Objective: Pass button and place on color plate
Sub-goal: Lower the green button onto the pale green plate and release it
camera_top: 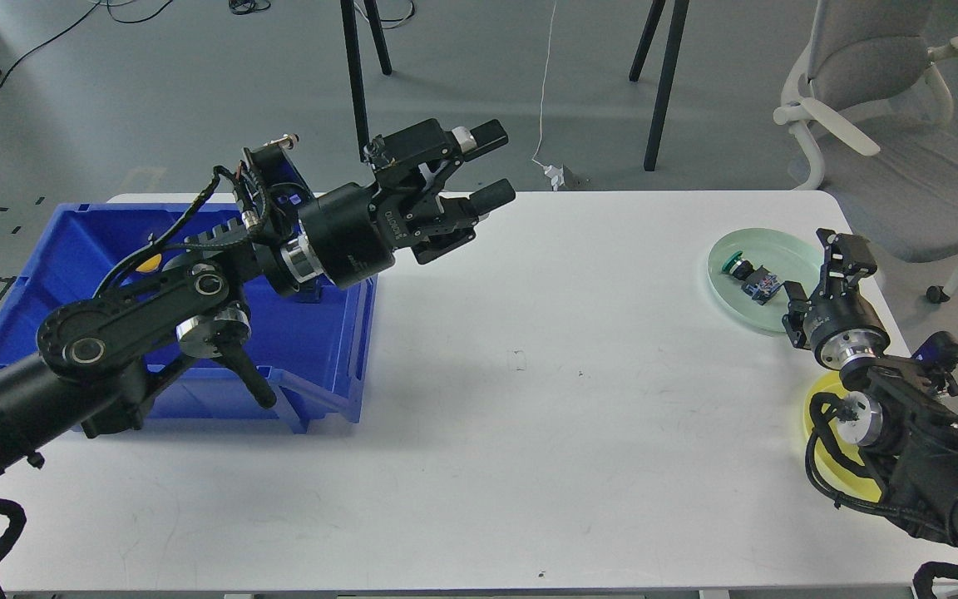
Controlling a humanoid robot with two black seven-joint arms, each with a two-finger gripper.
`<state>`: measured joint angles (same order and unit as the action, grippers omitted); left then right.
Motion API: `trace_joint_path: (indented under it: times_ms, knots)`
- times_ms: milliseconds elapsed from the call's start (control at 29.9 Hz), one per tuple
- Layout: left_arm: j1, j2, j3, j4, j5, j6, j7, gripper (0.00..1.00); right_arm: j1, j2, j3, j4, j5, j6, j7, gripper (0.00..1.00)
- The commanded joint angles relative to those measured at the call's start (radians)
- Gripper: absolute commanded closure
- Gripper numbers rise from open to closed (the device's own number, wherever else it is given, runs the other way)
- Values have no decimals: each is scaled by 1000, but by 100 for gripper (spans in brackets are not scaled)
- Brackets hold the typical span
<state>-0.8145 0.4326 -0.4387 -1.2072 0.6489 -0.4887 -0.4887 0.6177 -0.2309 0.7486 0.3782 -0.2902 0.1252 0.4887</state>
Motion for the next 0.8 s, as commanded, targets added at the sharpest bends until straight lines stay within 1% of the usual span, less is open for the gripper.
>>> trace_joint_path:
  times_ms: [0, 100, 167, 268, 435, 502, 636, 703, 770]
  knots:
    - [1, -2, -2, 0, -5, 0, 0, 20, -4, -47, 66, 233, 28, 2, 0, 3]
    - [17, 0, -26, 11, -38, 4, 0, 19, -7, -120, 106, 451, 28, 5, 0, 1]
    - [23, 17, -49, 35, -57, 25, 0, 19, -3, -125, 132, 560, 28, 5, 0, 1]
    - [50, 66, -109, 54, -93, 24, 0, 19, -3, -120, 207, 678, 28, 5, 0, 1]
    - [153, 179, -267, 55, -152, 0, 0, 18, -9, -107, 262, 795, 29, 5, 0, 1]
    - [198, 201, -323, 55, -166, 0, 0, 18, -10, -105, 267, 820, 29, 5, 0, 1]
    - [282, 213, -455, 49, -202, 0, 0, 18, -12, -87, 267, 823, 29, 4, 0, 1]
    - [307, 206, -497, 44, -204, 0, 0, 18, -12, -81, 267, 823, 29, 4, 0, 1]
    - [307, 196, -509, 44, -204, 0, 0, 18, -13, -77, 267, 824, 28, 2, 0, 1]
